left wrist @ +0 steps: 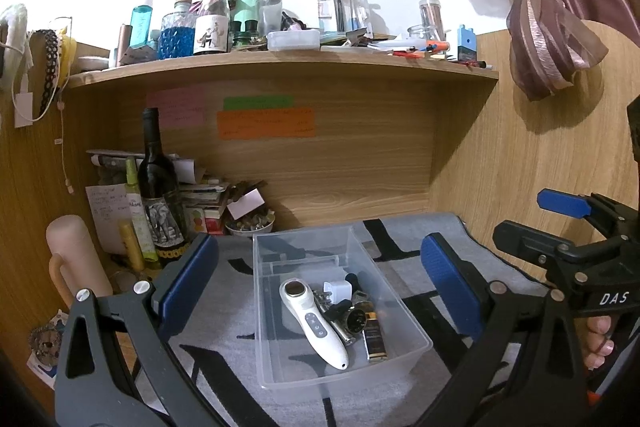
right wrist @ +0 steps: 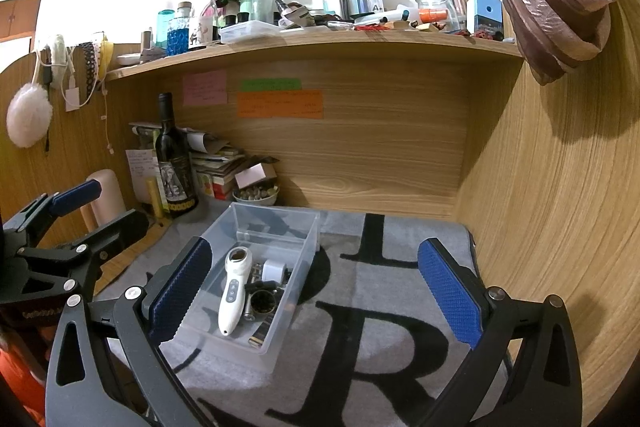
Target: Organize rigid objects
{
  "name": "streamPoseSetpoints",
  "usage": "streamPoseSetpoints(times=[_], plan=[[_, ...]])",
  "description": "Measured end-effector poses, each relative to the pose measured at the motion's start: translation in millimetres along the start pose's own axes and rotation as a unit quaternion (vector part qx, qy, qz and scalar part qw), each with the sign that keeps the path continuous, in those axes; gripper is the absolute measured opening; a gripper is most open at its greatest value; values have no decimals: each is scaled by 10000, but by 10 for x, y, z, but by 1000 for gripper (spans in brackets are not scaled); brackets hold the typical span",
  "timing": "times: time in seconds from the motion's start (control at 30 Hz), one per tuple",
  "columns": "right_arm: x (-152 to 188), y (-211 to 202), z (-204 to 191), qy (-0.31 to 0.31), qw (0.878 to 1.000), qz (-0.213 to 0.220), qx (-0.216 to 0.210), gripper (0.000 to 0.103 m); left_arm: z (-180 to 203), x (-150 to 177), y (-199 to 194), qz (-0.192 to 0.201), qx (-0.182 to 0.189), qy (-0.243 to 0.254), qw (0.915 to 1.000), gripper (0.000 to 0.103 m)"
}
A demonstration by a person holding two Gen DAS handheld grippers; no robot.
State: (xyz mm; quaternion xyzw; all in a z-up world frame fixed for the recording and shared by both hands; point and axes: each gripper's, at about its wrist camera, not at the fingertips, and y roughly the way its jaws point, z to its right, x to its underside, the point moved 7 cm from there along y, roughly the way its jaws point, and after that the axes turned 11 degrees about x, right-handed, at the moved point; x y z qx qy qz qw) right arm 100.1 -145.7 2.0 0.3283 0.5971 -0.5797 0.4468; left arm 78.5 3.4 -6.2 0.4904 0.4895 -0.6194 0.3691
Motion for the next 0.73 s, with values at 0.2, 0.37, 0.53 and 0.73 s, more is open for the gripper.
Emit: streamPoseSetpoints(times=[0.2, 0.37, 0.53, 0.73], plan=[[0, -1, -7, 0, 10000, 1, 6, 103, 19, -5, -31, 101, 2, 57, 9999, 103], [-9, -4, -32, -14, 10000, 5, -2, 103, 39, 10, -24, 56, 48, 58, 10000, 103], [-12, 1, -40, 1, 10000, -12, -4, 103, 51, 28, -10, 14, 62, 57, 10000, 103], [-10, 13, -63, -23, 10000, -25, -18, 103, 11, 6, -12, 72, 62, -41, 9999, 103]])
